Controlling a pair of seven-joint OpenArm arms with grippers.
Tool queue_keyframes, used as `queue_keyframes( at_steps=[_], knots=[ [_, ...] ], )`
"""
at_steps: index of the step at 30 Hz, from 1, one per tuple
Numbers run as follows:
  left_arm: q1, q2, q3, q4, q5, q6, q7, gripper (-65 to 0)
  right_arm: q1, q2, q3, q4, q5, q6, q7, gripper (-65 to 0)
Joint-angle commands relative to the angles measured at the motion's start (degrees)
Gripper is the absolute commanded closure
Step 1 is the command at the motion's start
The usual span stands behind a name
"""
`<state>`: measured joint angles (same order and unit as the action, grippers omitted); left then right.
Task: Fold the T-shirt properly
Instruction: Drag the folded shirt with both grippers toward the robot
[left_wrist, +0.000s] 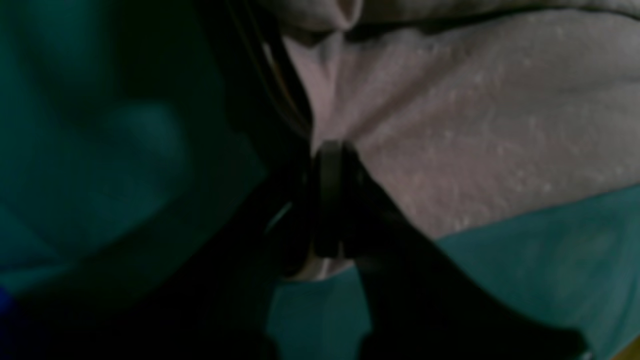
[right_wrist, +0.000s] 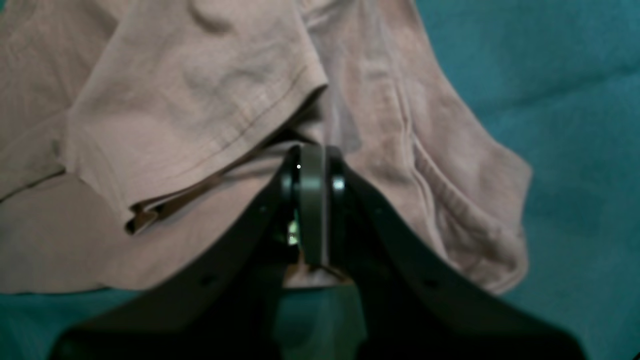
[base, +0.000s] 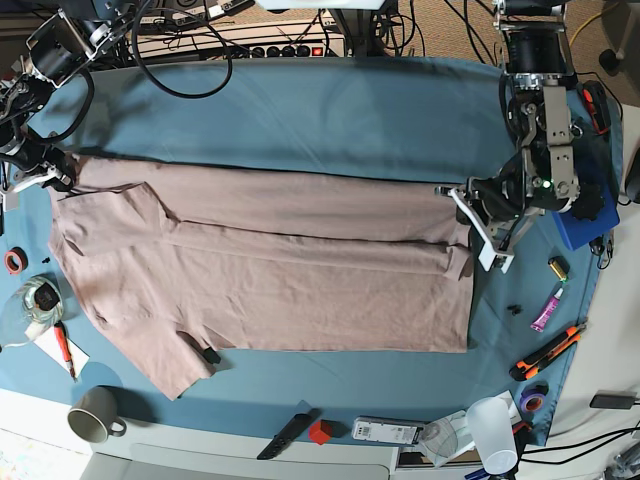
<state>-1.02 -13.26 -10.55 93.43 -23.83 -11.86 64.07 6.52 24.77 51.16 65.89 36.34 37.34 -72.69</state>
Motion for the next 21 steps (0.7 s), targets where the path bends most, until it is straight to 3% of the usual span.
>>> queue_keyframes(
  at_steps=[1, 11, 17, 21],
  knots=[
    [1.07, -1.38, -0.26, 0.76, 2.58, 0.44, 3.23, 0.0, 0.76, 1.75, 0.17, 0.85, 1.40, -0.09, 0.44, 0.0],
    [8.61, -3.45, -0.26, 9.70, 3.30, 0.44, 2.08, 0.0, 0.76, 1.60, 0.17, 1.66, 5.95, -0.07, -3.32, 0.0],
    [10.75, -4.00, -0.35, 12.44, 4.79, 0.46, 1.97, 0.0, 0.76, 1.40, 0.15, 8.59, 11.04, -0.61, -7.31, 0.0],
    [12.31, -5.07, -1.81, 13.03, 4.72, 0.44, 1.97, 0.0, -0.33, 1.44, 0.15, 11.93, 10.16, -0.72, -7.31, 0.0]
  ],
)
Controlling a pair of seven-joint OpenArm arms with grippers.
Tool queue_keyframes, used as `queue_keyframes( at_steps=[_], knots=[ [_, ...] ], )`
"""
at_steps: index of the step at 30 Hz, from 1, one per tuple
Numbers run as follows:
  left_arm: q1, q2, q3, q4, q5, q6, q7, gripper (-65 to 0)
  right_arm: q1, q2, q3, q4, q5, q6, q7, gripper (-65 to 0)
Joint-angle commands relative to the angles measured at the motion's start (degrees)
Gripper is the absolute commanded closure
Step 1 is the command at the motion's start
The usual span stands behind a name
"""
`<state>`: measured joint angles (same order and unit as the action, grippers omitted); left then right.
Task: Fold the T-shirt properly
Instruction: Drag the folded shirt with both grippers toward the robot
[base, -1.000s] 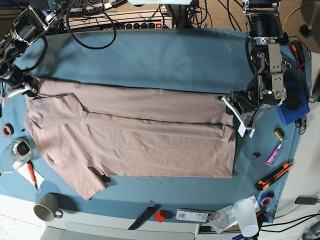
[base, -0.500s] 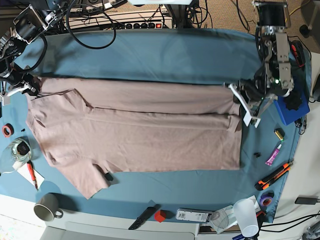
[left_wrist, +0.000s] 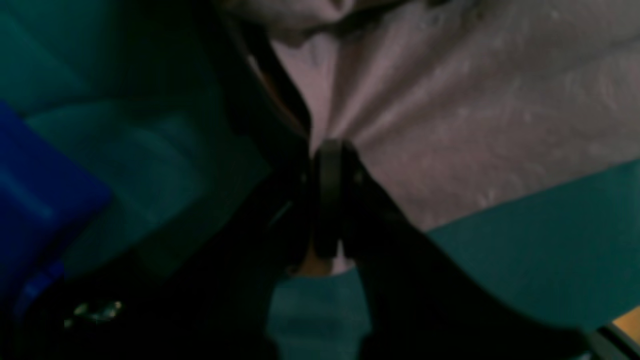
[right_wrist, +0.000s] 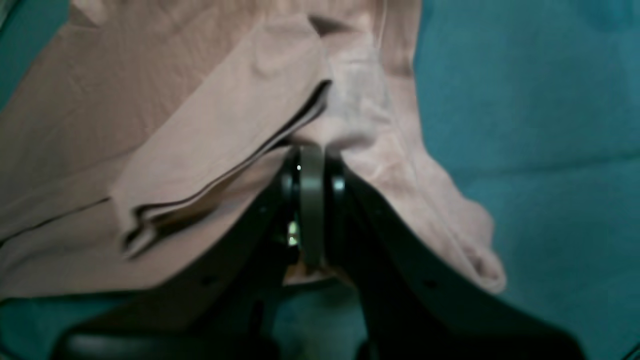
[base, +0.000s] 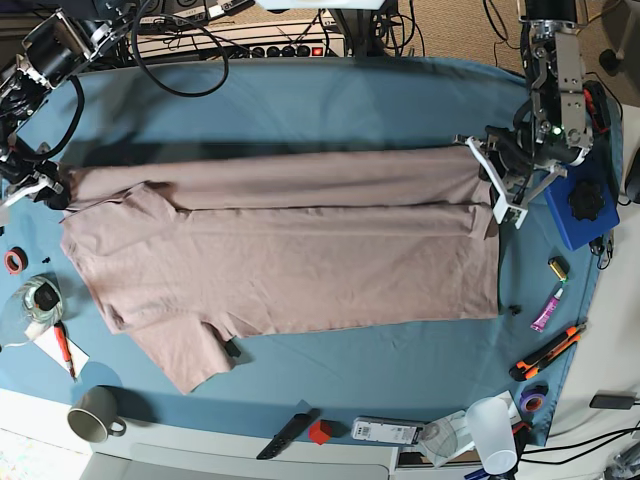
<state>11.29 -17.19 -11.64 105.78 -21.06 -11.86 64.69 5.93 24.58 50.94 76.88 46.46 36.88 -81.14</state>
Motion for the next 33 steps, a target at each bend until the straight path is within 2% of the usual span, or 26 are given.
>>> queue_keyframes(
  at_steps=[1, 5, 7, 10, 16, 24, 28, 33],
  knots=[
    [0.48, -1.40, -1.36, 0.76, 1.84, 0.44, 1.38, 0.0, -0.55, 1.62, 0.39, 0.96, 0.09, -0.31, 1.14, 0.0],
    [2.89, -2.58, -4.55, 1.03, -1.90, 0.26, 1.33, 0.0, -4.48, 1.44, 0.39, 1.14, 0.90, -0.92, 1.14, 0.0],
    [3.96, -2.86, -5.84, 1.03, -4.17, -1.64, 1.38, 0.0, -6.34, 1.44, 0.39, 1.14, 2.43, -0.92, 1.14, 0.0],
    [5.35, -2.84, -6.67, 1.36, -6.05, -1.75, 1.60, 0.0, -8.52, 1.44, 0.39, 1.14, 4.68, -0.92, 1.14, 0.0],
    [9.27, -2.84, -6.67, 5.07, -6.01, -2.36, 1.95, 0.0, -12.00, 1.22, 0.39, 1.62, 7.96, -0.90, 1.14, 0.0],
    [14.75, -2.84, -6.67, 12.46, -2.89, -2.36, 0.39, 0.0, -18.34, -3.80, 0.42, 13.99, 6.80, -0.85, 1.14, 0.0],
    [15.10, -2.84, -6.67, 12.94, -2.75, -2.38, 0.46, 0.0, -18.64, -4.96, 0.42, 15.69, 4.48, -0.90, 1.14, 0.0],
    [16.04, -2.99, -6.67, 12.96, -2.73, -2.38, 0.46, 0.0, -20.50, -4.90, 0.46, 15.76, 5.81, -0.87, 1.14, 0.0]
  ],
)
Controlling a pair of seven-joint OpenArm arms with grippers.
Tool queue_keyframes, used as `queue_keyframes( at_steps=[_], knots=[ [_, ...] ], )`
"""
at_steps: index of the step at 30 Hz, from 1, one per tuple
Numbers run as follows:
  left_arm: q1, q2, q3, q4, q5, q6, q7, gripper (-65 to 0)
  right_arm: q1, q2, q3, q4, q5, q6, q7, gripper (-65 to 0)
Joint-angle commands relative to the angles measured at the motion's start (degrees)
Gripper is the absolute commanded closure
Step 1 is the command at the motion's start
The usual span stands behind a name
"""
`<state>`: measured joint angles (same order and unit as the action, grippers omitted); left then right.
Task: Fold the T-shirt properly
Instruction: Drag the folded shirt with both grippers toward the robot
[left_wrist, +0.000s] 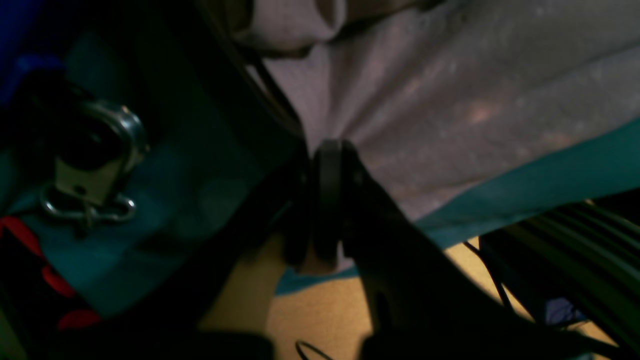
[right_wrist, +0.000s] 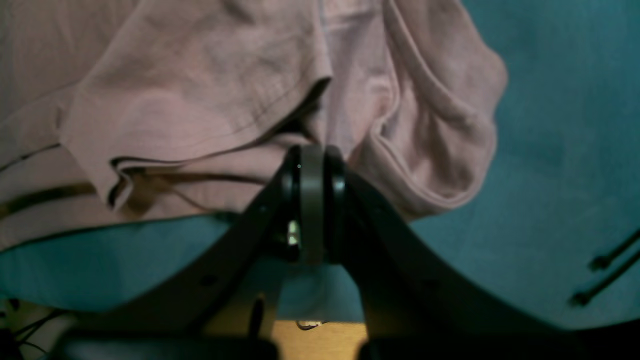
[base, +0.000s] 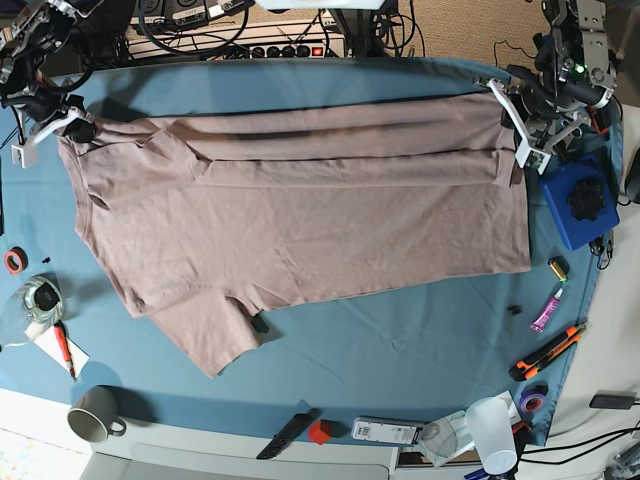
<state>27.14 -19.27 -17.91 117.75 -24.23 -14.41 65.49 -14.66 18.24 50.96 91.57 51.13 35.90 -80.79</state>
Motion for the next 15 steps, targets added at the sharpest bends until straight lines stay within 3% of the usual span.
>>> queue_keyframes(
  at_steps=[1, 9, 15],
  knots=[
    [0.39, -0.92, -0.59, 1.01, 0.39, 0.15, -0.35, 0.0, -0.42, 1.46, 0.44, 1.11, 1.42, 0.13, 0.79, 0.0],
    [2.43, -0.92, -3.37, 1.05, -2.38, -1.36, -0.31, 0.0, -5.35, 1.44, 0.48, 6.60, 3.69, 0.17, 0.79, 0.0],
    [2.75, -0.92, -3.76, 1.05, -2.84, -2.16, 0.57, 0.0, -5.68, 1.42, 0.52, 8.50, 0.72, 0.33, 0.79, 0.0]
  ],
)
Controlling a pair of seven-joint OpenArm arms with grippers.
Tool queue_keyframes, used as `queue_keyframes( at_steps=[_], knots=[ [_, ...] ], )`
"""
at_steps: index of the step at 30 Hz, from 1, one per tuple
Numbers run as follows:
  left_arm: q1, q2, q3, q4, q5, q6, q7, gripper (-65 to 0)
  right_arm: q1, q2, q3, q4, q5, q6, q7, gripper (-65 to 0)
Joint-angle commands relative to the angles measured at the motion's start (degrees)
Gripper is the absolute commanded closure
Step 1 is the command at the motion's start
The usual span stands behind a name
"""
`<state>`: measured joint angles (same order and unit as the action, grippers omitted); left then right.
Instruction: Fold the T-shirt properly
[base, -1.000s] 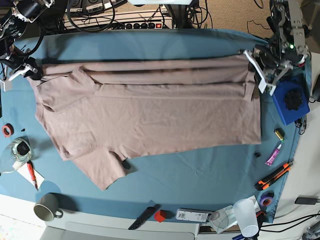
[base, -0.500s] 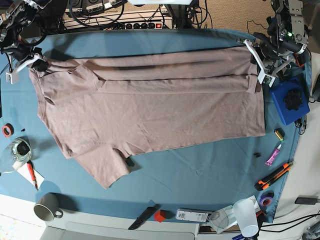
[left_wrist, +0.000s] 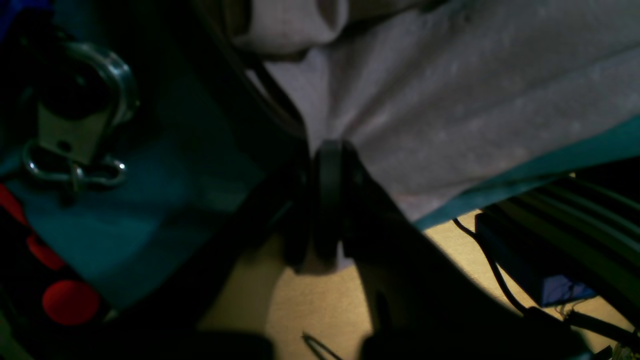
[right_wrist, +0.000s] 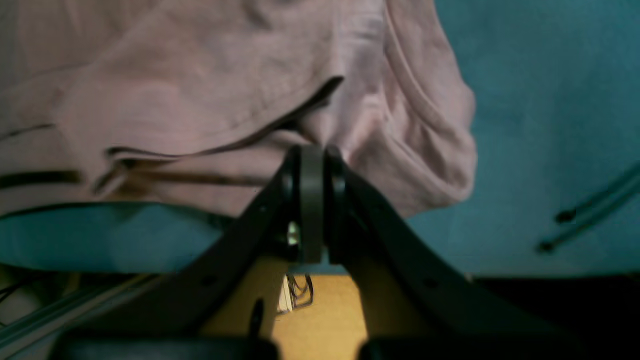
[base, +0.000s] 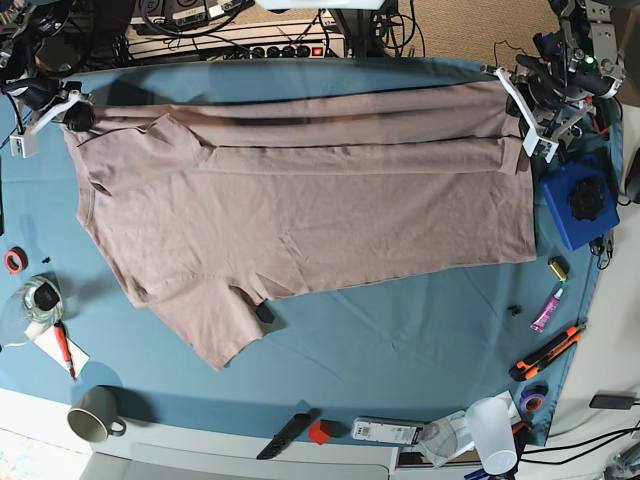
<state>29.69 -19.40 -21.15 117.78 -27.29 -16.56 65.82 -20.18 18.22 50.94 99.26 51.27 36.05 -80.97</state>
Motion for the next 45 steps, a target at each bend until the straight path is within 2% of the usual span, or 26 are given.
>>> queue_keyframes(
  at_steps=[1, 9, 14, 19, 23, 24, 27, 30, 34, 40, 45],
  knots=[
    [0.20, -0.79, -0.52, 1.03, 0.22, -0.02, 0.24, 0.0, -0.15, 1.44, 0.55, 0.81, -0.20, 0.17, 0.97, 0.0],
    [1.49, -1.01, -0.92, 1.09, 1.68, -0.02, 0.17, 0.0, -3.74, 1.44, 0.55, 0.81, -1.18, 0.09, 0.97, 0.0],
    [2.05, -2.29, -0.92, 1.09, 1.55, -0.04, 0.17, 0.0, -4.74, 1.46, 0.55, 0.81, -1.14, -0.31, 0.97, 0.0],
    [2.05, -2.51, -0.92, 1.09, 1.51, -0.04, -1.84, 0.0, -4.39, 1.46, 0.55, 0.81, 1.16, -0.28, 0.97, 0.0],
    [2.05, -2.54, -0.92, 1.09, 1.53, -0.04, -2.67, 0.0, -4.39, 1.46, 0.55, 0.81, 1.40, 1.46, 0.97, 0.0],
    [2.03, -2.54, -0.92, 1.09, 1.51, -0.04, -2.93, 0.0, -4.42, 1.49, 0.55, 0.81, 1.42, 1.75, 0.97, -4.0],
    [2.05, -2.54, -0.92, 1.09, 1.53, -0.04, -4.20, -14.7, -4.42, 1.46, 0.55, 0.81, 1.42, 1.68, 0.97, -15.8],
    [2.03, -2.54, -0.92, 1.09, 1.55, -0.02, -6.34, -26.9, -4.37, 1.53, 0.55, 0.83, 1.64, 1.64, 1.53, -17.6],
    [1.55, -2.54, -0.92, 1.14, 1.64, 0.15, -7.37, -28.2, -3.56, 1.77, 0.57, 0.83, 4.63, 1.64, 7.93, -17.6],
    [-0.90, -2.54, -0.92, 1.49, 1.66, 0.17, -7.82, -28.2, 3.17, 1.77, 0.55, 0.81, 4.61, 1.62, 6.93, -17.6],
    [-3.08, -2.51, -0.90, 1.49, 1.49, 0.17, -8.79, -28.2, 6.49, 1.73, 0.48, 0.81, 1.49, 1.42, 7.78, -17.6]
  ],
)
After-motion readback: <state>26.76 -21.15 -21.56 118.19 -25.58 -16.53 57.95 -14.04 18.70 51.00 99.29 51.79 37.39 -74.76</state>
